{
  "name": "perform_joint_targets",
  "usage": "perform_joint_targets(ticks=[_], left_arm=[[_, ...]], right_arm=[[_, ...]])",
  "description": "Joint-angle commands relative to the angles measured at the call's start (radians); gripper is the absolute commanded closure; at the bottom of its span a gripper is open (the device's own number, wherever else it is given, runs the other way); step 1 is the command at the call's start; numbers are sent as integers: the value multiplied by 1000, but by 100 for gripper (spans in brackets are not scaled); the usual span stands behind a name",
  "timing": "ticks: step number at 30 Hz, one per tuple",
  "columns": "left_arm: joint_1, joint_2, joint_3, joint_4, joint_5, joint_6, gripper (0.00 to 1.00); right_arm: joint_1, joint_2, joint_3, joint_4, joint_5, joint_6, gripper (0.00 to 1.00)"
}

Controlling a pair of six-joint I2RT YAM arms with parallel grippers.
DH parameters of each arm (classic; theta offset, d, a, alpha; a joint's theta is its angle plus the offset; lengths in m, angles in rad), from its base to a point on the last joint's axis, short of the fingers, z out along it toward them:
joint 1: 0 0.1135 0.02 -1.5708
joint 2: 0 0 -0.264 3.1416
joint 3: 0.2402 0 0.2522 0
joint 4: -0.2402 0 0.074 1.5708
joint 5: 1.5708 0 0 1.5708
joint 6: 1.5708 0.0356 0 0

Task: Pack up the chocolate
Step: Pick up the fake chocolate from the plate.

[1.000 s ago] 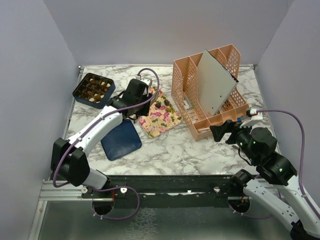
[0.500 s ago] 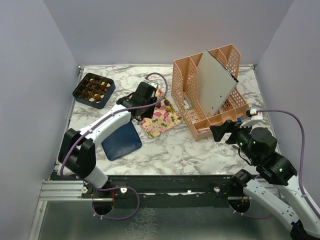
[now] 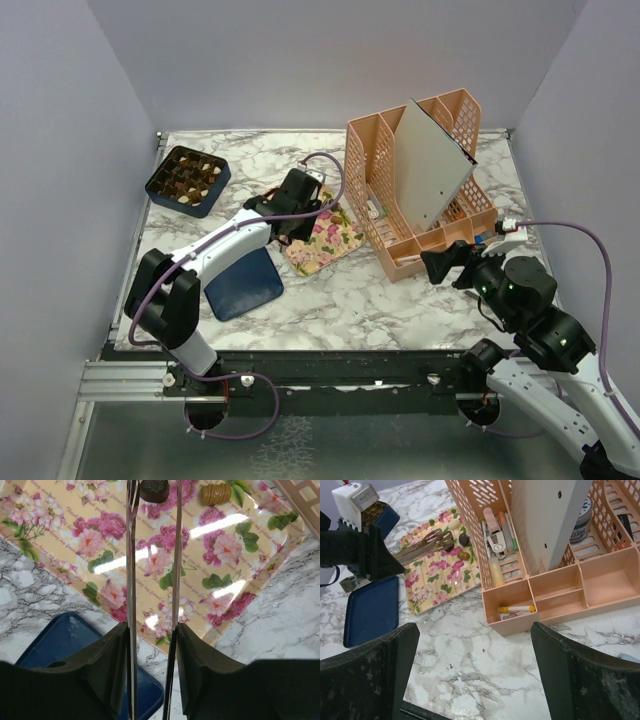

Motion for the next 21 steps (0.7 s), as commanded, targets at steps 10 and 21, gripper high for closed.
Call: perform_joint_targets(ticks=[10, 21], left_arm=[[-16, 44, -18, 37, -57, 10, 56], [-19, 61, -3, 20, -77, 20, 61]], right_arm=[[2, -14, -4, 16, -3, -13, 1], [2, -7, -4, 16, -8, -10, 1]])
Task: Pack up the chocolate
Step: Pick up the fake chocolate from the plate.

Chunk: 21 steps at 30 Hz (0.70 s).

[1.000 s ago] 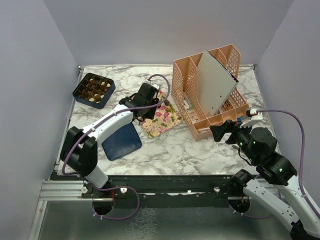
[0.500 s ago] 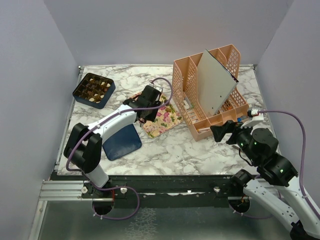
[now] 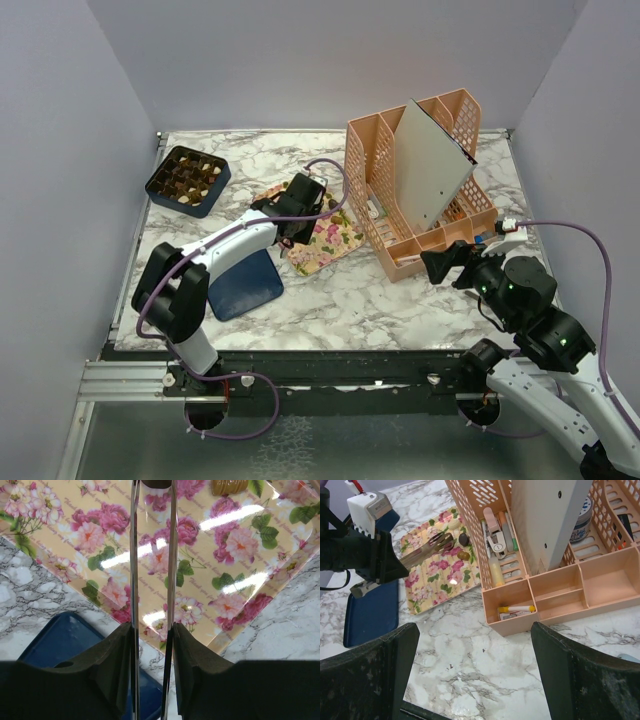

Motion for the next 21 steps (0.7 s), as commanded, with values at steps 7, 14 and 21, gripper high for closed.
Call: perform_joint_targets(ticks=[7, 14, 21], left_arm=[[-8, 7, 20, -12, -51, 4, 63], [-9, -11, 27, -37, -67, -17, 64], [-8, -36, 46, -93, -119, -39, 64]], right_arm=[[2, -1, -5, 17, -8, -10, 1], [2, -2, -4, 18, -8, -12, 1], [2, -5, -5, 18, -9, -11, 1]])
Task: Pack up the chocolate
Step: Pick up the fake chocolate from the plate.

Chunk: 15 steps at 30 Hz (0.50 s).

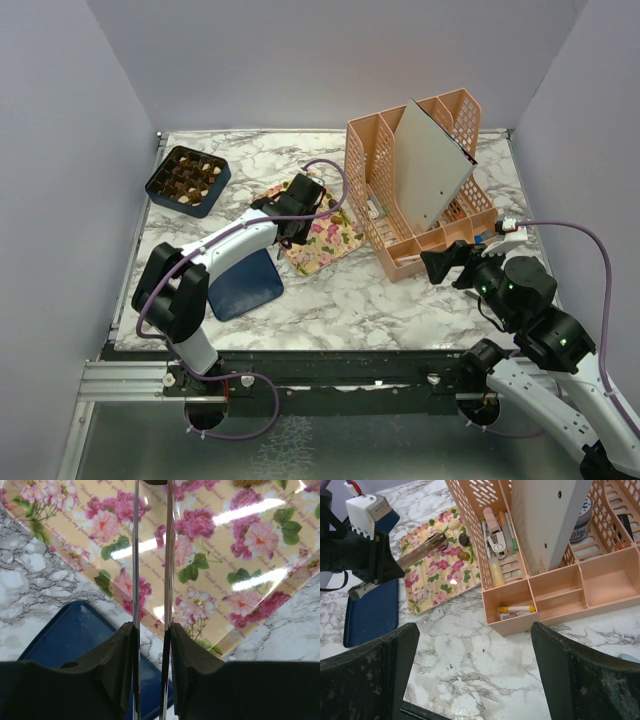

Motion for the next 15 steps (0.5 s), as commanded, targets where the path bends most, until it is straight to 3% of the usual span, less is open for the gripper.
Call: perform_joint_targets(ticks=[1, 15], left_arm=[[-6, -44, 41, -60, -83, -26, 64], [11, -46, 82, -129, -136, -64, 64]], right_arm=[[2, -4, -6, 17, -9, -11, 1], [2, -2, -4, 17, -11, -11, 1]])
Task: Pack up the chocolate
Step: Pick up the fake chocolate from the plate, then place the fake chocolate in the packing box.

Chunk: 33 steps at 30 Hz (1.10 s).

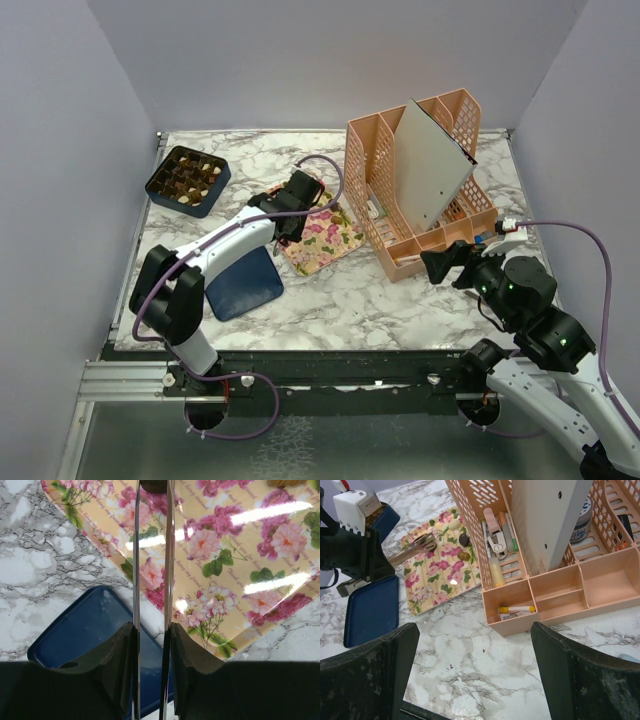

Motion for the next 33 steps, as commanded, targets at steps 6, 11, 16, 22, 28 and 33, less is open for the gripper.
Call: perform_joint_targets(ticks=[6, 11, 16, 22, 28, 33], left_arm=[[35, -38, 70, -58, -45, -32, 64], [81, -48, 81, -83, -53, -35, 64], [166, -82, 87, -90, -37, -29, 65], [298, -139, 119, -98, -35, -25, 65], [420, -162, 138, -93, -74, -23, 65], [495, -164, 114, -49, -100, -32, 65]], right_arm=[[3, 1, -6, 17, -13, -13, 1], [2, 1, -4, 18, -14, -16, 1], [2, -4, -4, 17, -16, -16, 1], [2, -6, -5, 19, -19, -16, 1], [2, -4, -6, 19, -21, -15, 1], [2, 1, -6, 20, -26, -14, 1]])
